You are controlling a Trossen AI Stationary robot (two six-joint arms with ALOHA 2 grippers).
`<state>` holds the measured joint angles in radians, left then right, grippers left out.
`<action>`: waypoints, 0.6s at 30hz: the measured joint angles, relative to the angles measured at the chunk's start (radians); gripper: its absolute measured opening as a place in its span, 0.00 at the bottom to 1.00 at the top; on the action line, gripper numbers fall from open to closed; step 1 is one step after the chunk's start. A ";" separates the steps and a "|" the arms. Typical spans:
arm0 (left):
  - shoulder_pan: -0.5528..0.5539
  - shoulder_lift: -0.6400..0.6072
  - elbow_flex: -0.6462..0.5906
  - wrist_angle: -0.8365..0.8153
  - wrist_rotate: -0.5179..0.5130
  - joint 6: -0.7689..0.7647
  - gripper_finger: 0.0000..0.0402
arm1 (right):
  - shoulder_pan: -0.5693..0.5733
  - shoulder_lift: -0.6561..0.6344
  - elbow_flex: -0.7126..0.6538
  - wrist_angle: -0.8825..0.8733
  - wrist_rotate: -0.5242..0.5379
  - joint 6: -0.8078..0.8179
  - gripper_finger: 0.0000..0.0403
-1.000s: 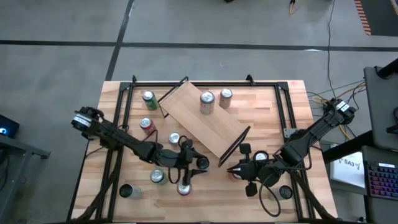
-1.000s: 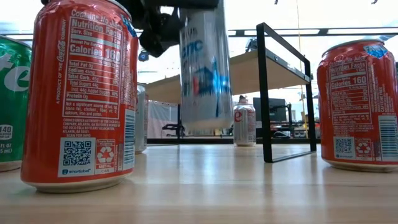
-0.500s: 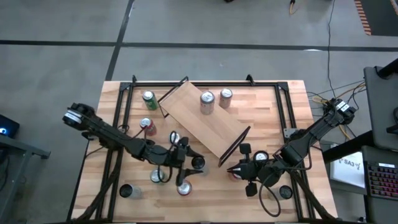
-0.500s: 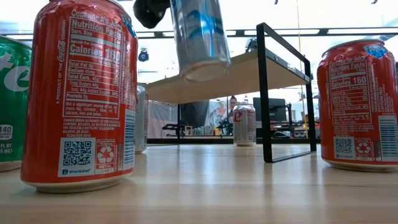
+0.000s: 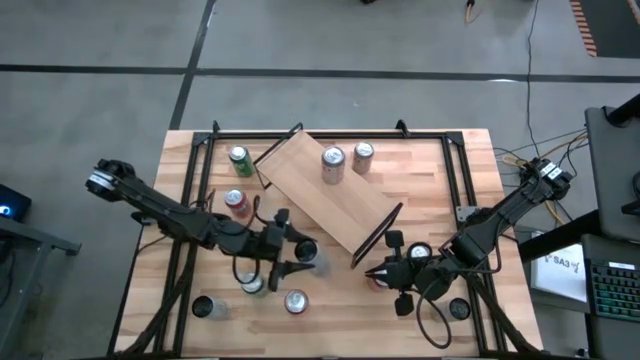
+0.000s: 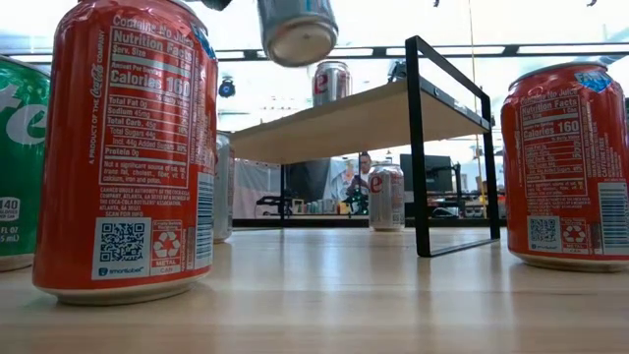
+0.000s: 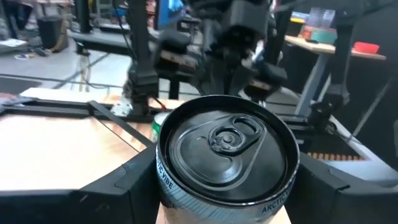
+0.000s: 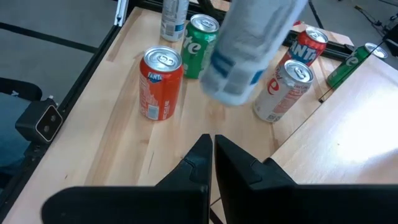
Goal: Place canned beverage on shelf
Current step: Put the top blue soda can on the shelf
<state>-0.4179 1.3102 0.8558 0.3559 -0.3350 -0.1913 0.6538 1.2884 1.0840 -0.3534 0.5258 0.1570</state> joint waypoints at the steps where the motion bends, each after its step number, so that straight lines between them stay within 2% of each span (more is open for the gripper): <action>1: 0.002 -0.016 0.000 -0.016 -0.015 0.001 0.60 | 0.000 0.000 0.000 0.000 0.000 0.000 0.02; 7: 0.032 -0.110 0.000 -0.134 -0.123 0.017 0.60 | 0.000 0.000 0.000 0.000 0.000 0.000 0.02; 12: 0.112 -0.193 0.000 -0.277 -0.247 0.010 0.60 | 0.000 0.000 0.000 0.000 0.000 0.000 0.02; 18: 0.249 -0.261 0.000 -0.349 -0.251 0.006 0.60 | 0.000 0.000 0.000 0.000 0.000 0.000 0.02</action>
<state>-0.1684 1.0495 0.8558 0.0069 -0.5858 -0.1857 0.6537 1.2884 1.0840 -0.3531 0.5259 0.1570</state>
